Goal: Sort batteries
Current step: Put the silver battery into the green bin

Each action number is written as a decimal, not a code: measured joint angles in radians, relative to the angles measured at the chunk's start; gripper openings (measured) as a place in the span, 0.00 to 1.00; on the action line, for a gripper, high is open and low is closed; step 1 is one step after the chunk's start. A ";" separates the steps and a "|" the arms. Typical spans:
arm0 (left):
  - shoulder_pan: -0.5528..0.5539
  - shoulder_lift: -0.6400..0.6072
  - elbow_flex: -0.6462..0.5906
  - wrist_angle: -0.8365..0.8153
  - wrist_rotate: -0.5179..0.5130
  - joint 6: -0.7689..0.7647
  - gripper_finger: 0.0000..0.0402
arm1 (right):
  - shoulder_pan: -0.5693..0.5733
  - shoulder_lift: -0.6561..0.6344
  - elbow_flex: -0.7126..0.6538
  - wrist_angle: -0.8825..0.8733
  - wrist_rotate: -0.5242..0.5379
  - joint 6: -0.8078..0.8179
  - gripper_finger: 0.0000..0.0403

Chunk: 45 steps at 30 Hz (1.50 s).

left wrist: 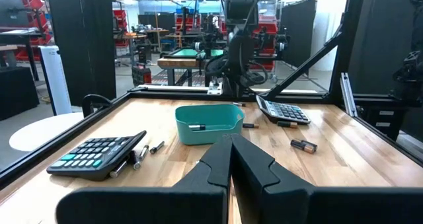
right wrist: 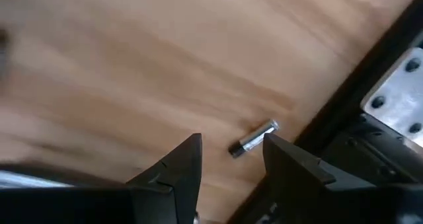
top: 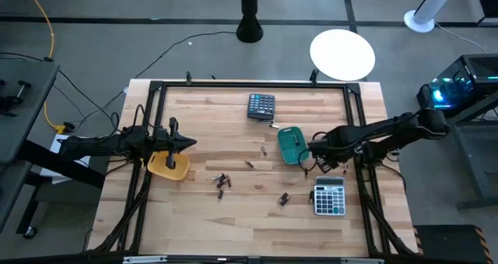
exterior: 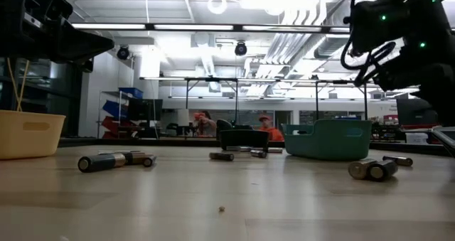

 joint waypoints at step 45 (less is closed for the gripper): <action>0.000 0.000 0.000 0.000 0.000 0.000 0.00 | -0.060 0.520 0.076 0.021 -0.088 -0.607 0.38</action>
